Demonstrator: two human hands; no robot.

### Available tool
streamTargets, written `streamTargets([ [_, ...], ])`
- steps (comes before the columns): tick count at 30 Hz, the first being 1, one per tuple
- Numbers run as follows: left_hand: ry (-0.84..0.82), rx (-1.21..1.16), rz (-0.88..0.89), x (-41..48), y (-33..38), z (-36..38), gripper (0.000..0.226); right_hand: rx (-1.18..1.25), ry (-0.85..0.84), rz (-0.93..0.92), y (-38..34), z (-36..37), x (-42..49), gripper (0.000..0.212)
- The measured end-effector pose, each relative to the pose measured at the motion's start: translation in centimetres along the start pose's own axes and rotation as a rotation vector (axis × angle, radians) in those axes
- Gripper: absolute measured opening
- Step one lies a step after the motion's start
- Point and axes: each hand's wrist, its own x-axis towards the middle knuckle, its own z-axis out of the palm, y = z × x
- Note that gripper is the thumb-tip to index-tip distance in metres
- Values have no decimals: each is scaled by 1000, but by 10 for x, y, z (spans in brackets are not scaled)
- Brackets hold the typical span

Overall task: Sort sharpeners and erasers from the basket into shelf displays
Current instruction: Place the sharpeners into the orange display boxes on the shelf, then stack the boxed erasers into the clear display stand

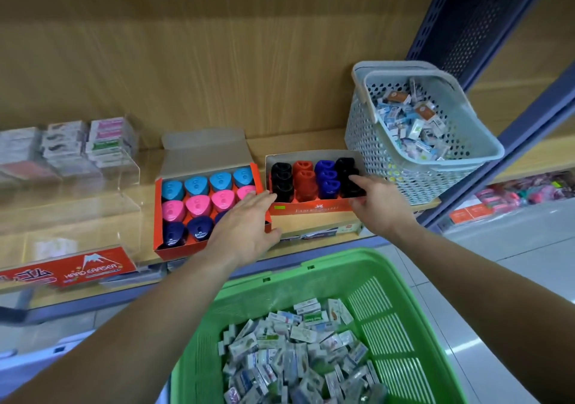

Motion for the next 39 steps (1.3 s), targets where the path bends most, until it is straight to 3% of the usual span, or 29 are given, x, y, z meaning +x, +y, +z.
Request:
streamTargets([
  [4, 76, -56, -9, -25, 9, -16, 69, -41, -57, 10, -15, -20, -14, 64],
  [10, 173, -164, -78, -99, 10, -34, 43, -133, -255, -164, -63, -57, -55, 60],
  [15, -5, -160, -187, -160, -1, -3, 38, -192, -453, -302, -95, -45, -109, 50],
  [18, -183, -130, -250, -184, -6, 30, 51, -147, -630, -250, -82, 0, -135, 51],
  [21, -245, 26, -221, -188, -5, 62, 58, -148, -716, -141, -51, 54, -150, 64],
  [28, -261, -205, -458, -149, -6, 152, 82, -21, -714, 69, 3, 143, -148, 106],
  [32, -145, -368, -625, -126, -14, 193, 89, 207, -673, 134, 15, 178, -144, 107],
  [36, -94, -235, -614, -120, -17, 217, 75, 312, -576, 179, 27, 197, -143, 91],
  [39, -114, -194, -606, -117, -21, 221, 71, 256, -546, 111, 30, 199, -141, 80],
])
